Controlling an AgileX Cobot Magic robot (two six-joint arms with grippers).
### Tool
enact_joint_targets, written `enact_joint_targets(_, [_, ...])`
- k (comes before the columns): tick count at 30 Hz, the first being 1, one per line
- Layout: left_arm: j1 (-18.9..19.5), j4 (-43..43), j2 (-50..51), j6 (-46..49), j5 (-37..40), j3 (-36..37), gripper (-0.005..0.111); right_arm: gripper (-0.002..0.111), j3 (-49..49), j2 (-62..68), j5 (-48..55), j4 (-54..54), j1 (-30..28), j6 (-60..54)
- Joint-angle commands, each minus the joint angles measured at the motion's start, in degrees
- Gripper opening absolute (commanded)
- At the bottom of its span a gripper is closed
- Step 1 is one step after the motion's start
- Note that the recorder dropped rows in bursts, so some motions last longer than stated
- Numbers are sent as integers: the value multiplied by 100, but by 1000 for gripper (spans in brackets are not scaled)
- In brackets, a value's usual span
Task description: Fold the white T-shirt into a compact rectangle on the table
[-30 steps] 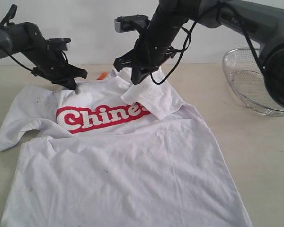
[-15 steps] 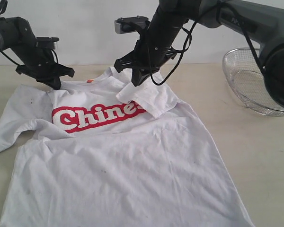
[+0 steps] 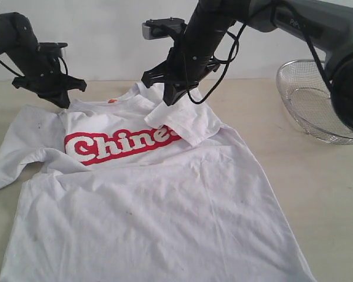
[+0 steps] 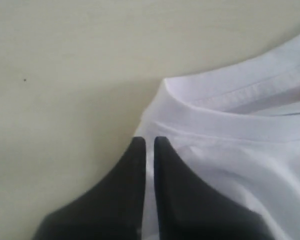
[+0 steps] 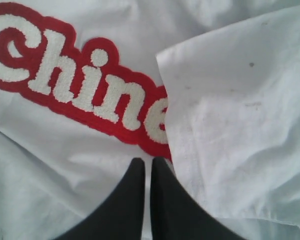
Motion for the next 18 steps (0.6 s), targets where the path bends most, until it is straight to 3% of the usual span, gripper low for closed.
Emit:
enact_joint_targets(1, [21, -328, -123, 121, 569, -504, 5, 0, 0, -87, -12, 13, -26, -19])
enact_joint_targets(18, [-2, -495, 318, 138, 716, -602, 5, 0, 0, -118, 79, 273, -26, -80])
